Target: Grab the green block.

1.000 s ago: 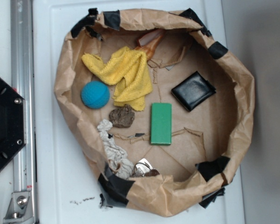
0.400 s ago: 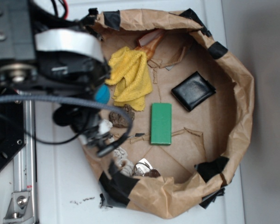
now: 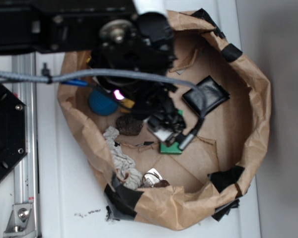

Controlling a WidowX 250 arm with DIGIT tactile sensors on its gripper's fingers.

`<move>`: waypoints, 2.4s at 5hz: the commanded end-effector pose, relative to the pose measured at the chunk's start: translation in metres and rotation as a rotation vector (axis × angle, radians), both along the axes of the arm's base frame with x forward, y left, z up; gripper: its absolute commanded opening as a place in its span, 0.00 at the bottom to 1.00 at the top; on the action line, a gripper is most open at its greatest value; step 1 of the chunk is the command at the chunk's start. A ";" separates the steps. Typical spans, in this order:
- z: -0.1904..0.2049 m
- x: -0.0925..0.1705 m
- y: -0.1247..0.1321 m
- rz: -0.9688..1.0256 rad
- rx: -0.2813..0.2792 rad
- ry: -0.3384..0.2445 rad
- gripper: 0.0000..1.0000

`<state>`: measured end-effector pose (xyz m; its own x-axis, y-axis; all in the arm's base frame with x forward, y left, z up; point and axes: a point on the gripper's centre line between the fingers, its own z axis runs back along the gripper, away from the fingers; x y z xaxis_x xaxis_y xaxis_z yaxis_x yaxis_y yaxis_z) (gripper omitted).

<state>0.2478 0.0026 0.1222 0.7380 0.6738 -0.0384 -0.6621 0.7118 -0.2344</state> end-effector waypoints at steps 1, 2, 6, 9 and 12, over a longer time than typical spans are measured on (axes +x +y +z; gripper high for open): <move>-0.010 0.024 -0.023 0.173 -0.027 -0.107 1.00; -0.036 0.027 -0.034 0.146 0.012 -0.130 1.00; -0.114 0.042 -0.028 0.197 0.092 0.092 0.00; -0.006 0.021 -0.029 -0.324 0.240 -0.032 0.00; 0.050 -0.002 -0.011 -0.861 0.434 -0.030 0.00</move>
